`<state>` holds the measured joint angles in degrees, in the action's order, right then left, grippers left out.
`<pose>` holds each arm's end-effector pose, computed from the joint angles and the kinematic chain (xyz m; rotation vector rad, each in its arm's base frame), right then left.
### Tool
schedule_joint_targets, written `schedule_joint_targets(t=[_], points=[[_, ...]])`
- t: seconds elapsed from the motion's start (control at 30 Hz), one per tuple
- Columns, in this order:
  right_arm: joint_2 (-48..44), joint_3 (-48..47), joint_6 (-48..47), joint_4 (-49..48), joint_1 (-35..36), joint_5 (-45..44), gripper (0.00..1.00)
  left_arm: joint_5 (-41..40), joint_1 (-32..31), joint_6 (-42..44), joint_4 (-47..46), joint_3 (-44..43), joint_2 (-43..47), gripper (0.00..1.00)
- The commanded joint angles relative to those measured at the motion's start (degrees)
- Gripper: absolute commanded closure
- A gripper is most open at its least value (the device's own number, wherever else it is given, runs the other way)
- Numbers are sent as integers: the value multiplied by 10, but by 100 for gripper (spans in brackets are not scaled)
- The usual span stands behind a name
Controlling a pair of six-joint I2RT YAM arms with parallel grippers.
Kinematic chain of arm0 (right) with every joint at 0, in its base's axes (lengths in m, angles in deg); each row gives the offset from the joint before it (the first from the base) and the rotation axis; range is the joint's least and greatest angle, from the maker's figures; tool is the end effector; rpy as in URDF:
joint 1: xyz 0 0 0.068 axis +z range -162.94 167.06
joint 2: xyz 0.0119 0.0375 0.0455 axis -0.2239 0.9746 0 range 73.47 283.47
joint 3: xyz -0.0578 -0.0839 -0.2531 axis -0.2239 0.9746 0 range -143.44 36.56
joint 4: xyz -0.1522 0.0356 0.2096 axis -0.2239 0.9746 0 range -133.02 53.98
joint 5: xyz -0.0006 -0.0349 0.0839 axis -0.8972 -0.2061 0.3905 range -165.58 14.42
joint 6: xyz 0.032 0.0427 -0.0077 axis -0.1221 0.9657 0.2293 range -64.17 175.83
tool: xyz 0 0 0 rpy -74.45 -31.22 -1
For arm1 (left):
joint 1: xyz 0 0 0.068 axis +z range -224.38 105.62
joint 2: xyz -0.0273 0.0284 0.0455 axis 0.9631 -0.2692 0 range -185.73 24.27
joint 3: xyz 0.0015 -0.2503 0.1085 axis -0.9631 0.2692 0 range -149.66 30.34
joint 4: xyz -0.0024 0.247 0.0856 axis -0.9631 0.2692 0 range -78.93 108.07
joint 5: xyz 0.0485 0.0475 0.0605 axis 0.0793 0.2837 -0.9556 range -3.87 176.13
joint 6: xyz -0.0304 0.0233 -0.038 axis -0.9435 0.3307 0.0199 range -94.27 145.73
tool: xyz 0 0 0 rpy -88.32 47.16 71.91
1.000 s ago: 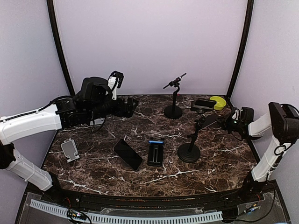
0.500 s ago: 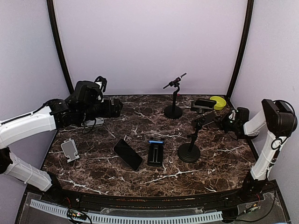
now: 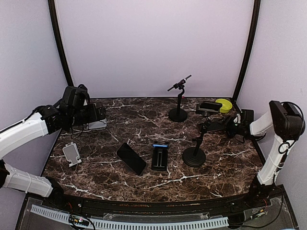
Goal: Remove the phone from the phone stand
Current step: Place the phone at the center of the board.
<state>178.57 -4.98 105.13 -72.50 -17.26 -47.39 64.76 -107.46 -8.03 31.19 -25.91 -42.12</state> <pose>0.3392 -0.0088 0.1168 0.7413 2.1262 0.9711 0.2237 -0.1303 0.3173 -0.2358 2.0622 -0.3278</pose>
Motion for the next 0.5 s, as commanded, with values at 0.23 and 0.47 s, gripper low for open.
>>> schedule_joint_targets(t=[0.23,0.47], points=[[-31,-13,-36,126,5,-60,1,-18,75,-106,127,49,73,1],[-64,-4,-36,143,5,-64,1,-30,107,-147,219,54,83,1]])
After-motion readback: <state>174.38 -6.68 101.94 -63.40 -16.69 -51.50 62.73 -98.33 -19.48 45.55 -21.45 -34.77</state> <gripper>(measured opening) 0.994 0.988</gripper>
